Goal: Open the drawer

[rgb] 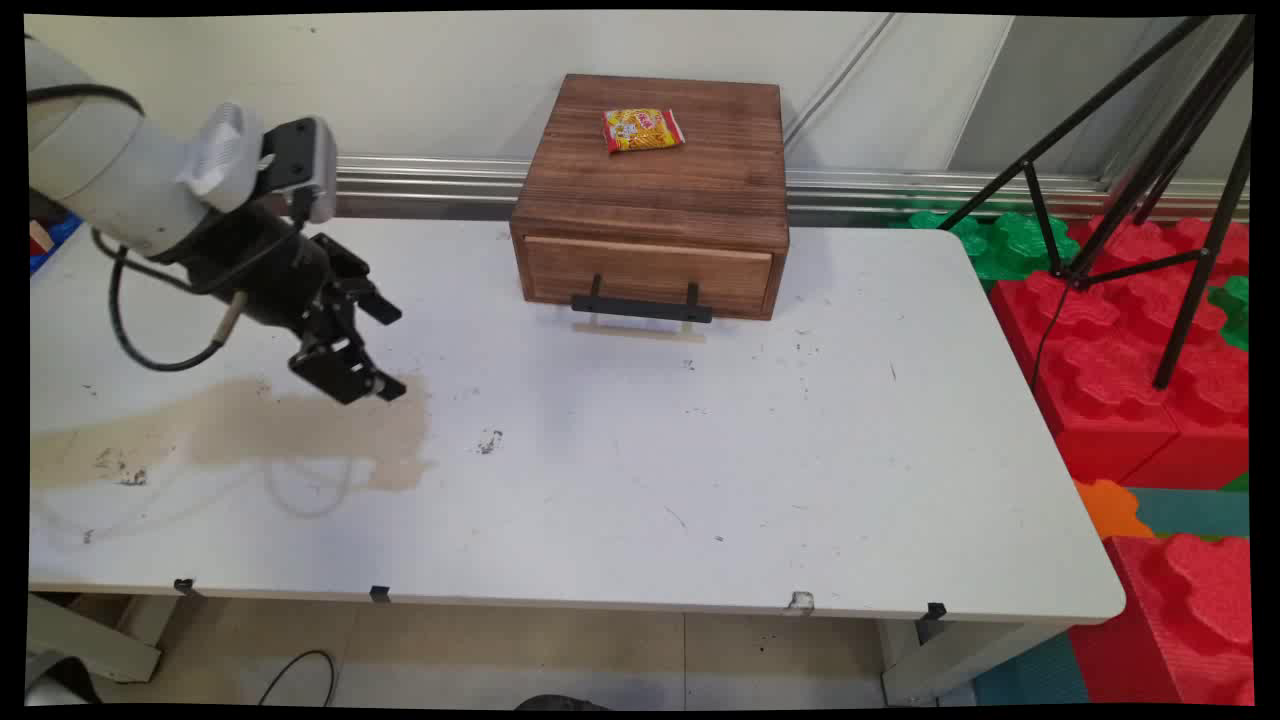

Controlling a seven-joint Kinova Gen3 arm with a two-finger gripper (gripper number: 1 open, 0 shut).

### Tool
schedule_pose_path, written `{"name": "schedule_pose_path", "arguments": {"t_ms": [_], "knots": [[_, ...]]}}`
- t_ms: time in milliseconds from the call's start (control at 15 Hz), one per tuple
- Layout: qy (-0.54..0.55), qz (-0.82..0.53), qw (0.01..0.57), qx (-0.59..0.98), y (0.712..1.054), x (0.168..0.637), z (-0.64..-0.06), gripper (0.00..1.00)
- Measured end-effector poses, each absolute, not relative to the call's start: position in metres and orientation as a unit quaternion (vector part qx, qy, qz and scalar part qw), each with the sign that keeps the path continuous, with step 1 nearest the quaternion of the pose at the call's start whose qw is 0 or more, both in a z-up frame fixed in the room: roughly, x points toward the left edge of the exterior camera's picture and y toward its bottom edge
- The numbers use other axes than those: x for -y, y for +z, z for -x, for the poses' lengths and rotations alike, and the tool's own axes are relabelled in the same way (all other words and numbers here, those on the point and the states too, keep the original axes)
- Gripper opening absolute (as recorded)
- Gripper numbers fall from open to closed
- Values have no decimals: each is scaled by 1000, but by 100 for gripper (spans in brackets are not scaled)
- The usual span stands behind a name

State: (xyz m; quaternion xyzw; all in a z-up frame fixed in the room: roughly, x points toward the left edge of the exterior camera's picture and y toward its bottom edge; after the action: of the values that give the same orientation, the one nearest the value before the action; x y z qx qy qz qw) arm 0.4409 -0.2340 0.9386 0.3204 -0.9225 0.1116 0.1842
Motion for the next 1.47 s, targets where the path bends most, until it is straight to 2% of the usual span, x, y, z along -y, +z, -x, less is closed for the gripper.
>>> {"name": "schedule_pose_path", "arguments": {"t_ms": [733,1467], "knots": [[137,-343,162,915,942,286,-369,100],[158,-340,156,914,923,352,-293,100]]}}
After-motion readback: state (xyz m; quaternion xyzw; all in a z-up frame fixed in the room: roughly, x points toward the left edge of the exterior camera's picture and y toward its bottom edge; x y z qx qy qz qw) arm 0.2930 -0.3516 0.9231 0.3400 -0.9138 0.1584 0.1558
